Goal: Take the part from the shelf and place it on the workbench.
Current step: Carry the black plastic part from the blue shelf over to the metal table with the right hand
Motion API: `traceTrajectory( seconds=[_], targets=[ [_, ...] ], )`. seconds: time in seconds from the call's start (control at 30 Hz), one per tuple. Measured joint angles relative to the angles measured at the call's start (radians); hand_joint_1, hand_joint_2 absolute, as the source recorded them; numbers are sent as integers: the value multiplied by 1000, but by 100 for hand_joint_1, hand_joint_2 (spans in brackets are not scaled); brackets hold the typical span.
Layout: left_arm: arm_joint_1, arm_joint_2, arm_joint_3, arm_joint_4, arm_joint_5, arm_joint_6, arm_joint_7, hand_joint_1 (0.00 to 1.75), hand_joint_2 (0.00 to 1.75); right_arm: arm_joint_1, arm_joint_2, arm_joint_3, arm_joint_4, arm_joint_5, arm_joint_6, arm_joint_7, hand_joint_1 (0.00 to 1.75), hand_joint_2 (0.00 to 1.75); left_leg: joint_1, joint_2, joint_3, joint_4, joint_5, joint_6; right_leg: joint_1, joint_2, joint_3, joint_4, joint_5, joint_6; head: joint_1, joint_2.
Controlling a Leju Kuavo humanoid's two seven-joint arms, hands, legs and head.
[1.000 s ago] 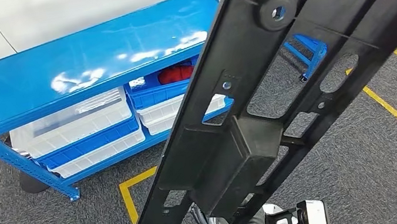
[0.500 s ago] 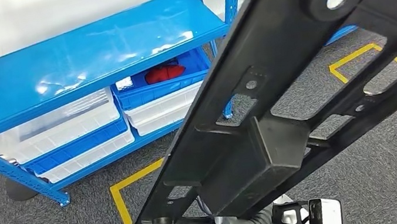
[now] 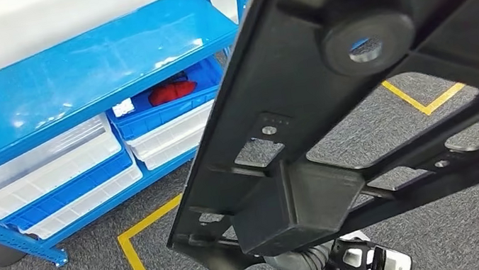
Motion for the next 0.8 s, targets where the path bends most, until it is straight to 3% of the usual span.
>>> traceTrajectory(
  seconds=[0.03,0.1,0.17,0.2,0.23,0.27,0.33,0.4,0.47,0.53,0.6,0.67,0.73,0.77,0.8],
  targets=[
    [-1,-2,-1,0,0,-2,0,0,0,0,0,-1,-7,8,-12,9,175,175,2,1,0,3,-5,-5,-2,8,0,-4,3,-6,0,0],
    [-2,-5,-5,0,0,-5,5,0,0,0,-1,-1,-23,19,-35,24,175,175,5,-26,-17,47,-38,-12,-6,24,3,-13,9,-19,0,0],
    [1,-6,-8,0,-1,-6,13,0,0,4,-2,-1,-39,23,-49,36,175,175,7,-63,-71,166,-102,-16,-7,40,3,-15,12,-26,0,0],
    [3,-8,-8,0,-2,-6,15,0,0,8,-4,-1,-46,24,-53,41,175,175,7,-70,-102,233,-128,-17,-6,50,2,-15,12,-27,0,0],
    [4,-10,-8,0,-3,-6,18,0,0,12,-6,-1,-51,24,-55,45,175,175,7,-74,-123,278,-138,-19,-6,60,2,-13,12,-27,0,0],
    [6,-13,-8,0,-2,-5,19,0,0,16,-9,-1,-55,24,-56,48,175,175,7,-75,-128,286,-127,-20,-7,72,2,-12,12,-27,0,0],
    [6,-18,-8,0,0,-3,21,0,0,20,-16,-1,-61,24,-57,51,175,175,11,-82,-87,191,-59,-21,-8,95,2,-5,9,-24,0,0],
    [6,-22,-8,0,0,0,23,0,0,23,-23,-2,-65,22,-60,50,175,175,17,-113,-34,72,-12,-18,-7,115,-5,8,6,-14,0,0],
    [6,-26,-8,0,-8,7,31,0,0,32,-31,-3,-68,19,-67,45,175,175,17,-131,-17,30,-11,-10,-7,131,-16,15,7,0,0,0],
    [4,-30,-8,0,-13,19,39,0,0,44,-39,-5,-67,19,-77,38,175,175,15,-118,-18,25,-7,4,-10,138,-22,16,10,12,0,0],
    [3,-33,-8,0,-10,30,45,0,0,47,-43,-5,-66,21,-80,32,175,175,15,-101,-18,20,-1,19,-10,104,-39,51,-15,23,0,0],
    [3,-33,-8,0,-9,40,46,0,0,39,-41,-4,-62,23,-80,29,175,175,13,-81,-19,18,1,27,-11,63,-91,161,-74,30,0,0],
    [3,-31,-7,0,-9,47,43,0,0,32,-35,-3,-52,22,-79,29,175,175,9,-60,-20,18,1,29,-14,53,-146,278,-118,35,0,0],
    [3,-30,-7,0,-9,50,42,0,0,31,-33,-3,-46,20,-78,28,175,175,8,-51,-20,18,0,29,-15,51,-154,297,-116,35,0,0],
    [2,-28,-7,0,-9,53,42,0,0,30,-30,-3,-40,16,-78,26,175,175,7,-42,-20,18,0,29,-16,49,-143,278,-97,33,0,0]
  ],
)
